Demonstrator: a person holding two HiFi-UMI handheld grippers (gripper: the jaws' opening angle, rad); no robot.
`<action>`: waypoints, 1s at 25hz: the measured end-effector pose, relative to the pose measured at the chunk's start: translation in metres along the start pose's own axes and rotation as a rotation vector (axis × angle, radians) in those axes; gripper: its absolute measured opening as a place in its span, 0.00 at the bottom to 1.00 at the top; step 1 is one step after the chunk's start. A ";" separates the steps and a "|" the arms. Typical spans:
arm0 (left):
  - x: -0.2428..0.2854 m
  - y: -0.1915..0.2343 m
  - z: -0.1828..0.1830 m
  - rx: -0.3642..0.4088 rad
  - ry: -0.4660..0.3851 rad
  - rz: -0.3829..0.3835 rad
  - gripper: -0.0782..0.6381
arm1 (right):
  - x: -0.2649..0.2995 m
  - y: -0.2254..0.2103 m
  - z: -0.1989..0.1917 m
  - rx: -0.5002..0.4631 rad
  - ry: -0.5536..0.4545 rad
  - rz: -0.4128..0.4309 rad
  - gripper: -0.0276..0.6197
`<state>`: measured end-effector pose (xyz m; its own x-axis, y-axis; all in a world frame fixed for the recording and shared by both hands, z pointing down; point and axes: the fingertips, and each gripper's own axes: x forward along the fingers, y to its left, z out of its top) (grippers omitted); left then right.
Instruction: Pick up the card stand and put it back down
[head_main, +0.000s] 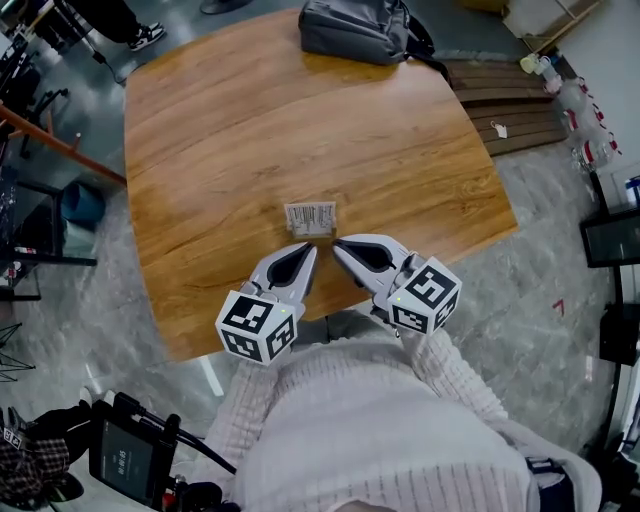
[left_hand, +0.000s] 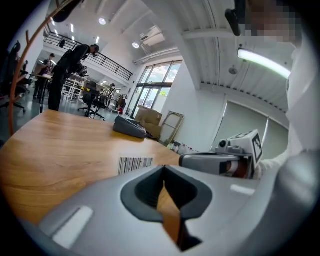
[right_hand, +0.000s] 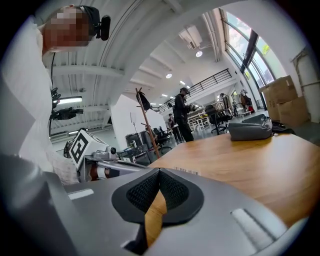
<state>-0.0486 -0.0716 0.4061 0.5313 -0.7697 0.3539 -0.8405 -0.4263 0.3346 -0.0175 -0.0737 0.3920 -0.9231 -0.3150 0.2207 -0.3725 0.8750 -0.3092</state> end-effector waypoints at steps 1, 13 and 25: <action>0.000 0.003 -0.003 0.012 0.006 -0.002 0.12 | 0.001 -0.002 -0.004 0.003 0.010 -0.004 0.04; 0.011 0.047 -0.054 0.162 0.172 0.016 0.25 | 0.013 -0.035 -0.057 0.014 0.167 -0.065 0.16; 0.039 0.077 -0.077 0.234 0.287 -0.022 0.42 | 0.043 -0.061 -0.093 -0.106 0.357 -0.075 0.41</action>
<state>-0.0843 -0.0975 0.5128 0.5300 -0.6087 0.5904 -0.8124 -0.5641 0.1477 -0.0256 -0.1067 0.5061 -0.7952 -0.2483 0.5532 -0.4085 0.8935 -0.1862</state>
